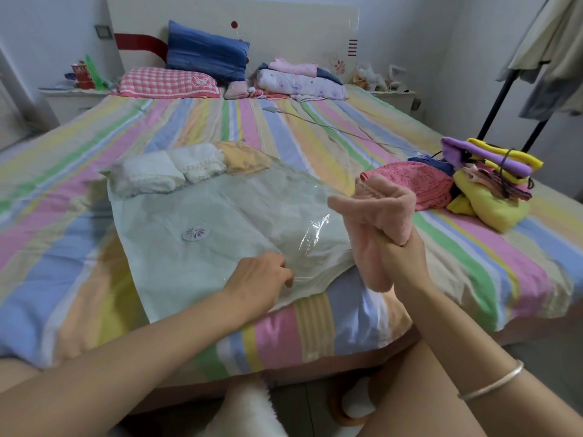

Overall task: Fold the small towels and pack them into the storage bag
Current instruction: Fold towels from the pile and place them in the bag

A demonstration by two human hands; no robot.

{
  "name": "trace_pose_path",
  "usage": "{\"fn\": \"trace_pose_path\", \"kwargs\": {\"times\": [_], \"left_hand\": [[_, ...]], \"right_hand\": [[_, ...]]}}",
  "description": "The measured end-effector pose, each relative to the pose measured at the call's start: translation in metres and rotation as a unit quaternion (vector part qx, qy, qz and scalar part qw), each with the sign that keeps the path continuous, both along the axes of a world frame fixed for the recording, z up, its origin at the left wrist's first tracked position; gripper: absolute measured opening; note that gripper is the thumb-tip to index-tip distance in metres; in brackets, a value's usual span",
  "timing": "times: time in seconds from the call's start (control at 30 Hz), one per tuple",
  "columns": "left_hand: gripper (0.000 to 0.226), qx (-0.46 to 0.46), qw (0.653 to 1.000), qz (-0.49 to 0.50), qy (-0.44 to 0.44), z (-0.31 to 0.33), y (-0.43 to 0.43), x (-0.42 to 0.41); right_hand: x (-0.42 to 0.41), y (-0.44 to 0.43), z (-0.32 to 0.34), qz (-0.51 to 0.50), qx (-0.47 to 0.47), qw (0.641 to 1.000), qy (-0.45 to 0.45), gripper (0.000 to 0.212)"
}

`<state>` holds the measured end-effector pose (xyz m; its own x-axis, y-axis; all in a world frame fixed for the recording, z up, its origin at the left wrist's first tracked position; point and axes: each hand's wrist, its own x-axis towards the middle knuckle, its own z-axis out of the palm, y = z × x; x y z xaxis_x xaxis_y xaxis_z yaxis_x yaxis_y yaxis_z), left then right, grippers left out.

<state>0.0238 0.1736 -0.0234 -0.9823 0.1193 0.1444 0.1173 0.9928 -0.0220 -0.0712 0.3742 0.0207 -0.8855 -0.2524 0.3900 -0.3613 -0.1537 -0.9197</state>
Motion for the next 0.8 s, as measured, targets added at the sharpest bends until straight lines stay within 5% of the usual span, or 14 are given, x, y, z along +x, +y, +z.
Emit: {"fn": "trace_pose_path", "kwargs": {"times": [0.1, 0.2, 0.3, 0.37, 0.4, 0.47, 0.53, 0.7, 0.8], "left_hand": [[0.03, -0.026, 0.999, 0.03, -0.011, 0.005, -0.01, 0.0], [0.061, 0.01, 0.998, 0.04, -0.037, 0.004, -0.015, 0.002], [0.081, 0.081, 0.994, 0.076, -0.02, 0.012, -0.018, 0.008], [0.068, 0.15, 0.984, 0.097, 0.021, 0.023, -0.021, 0.009], [0.054, 0.206, 0.972, 0.097, 0.054, 0.03, -0.023, 0.008], [0.033, 0.348, 0.926, 0.106, 0.098, 0.048, -0.029, 0.006], [0.037, 0.457, 0.876, 0.115, 0.105, 0.064, -0.036, 0.005], [0.048, 0.589, 0.798, 0.099, 0.084, 0.093, -0.042, 0.01], [0.048, 0.609, 0.788, 0.072, 0.055, 0.103, -0.042, 0.01]], "right_hand": [[0.005, 0.003, 0.001, -0.066, -0.011, 0.997, -0.027, 0.036], [0.006, 0.0, 0.009, -0.096, -0.006, 0.995, -0.028, 0.038], [0.005, -0.016, 0.014, -0.105, 0.027, 0.989, 0.103, 0.021], [0.012, -0.027, 0.0, -0.158, 0.127, 0.969, 0.142, 0.044], [0.022, -0.031, -0.011, -0.177, 0.178, 0.948, 0.195, 0.057], [0.034, -0.038, -0.038, -0.174, 0.293, 0.852, 0.397, 0.065], [0.034, -0.047, -0.066, -0.144, 0.378, 0.783, 0.474, 0.062], [0.029, -0.071, -0.099, -0.017, 0.566, 0.729, 0.384, 0.08], [0.023, -0.087, -0.081, 0.018, 0.525, 0.798, 0.295, 0.071]]}}
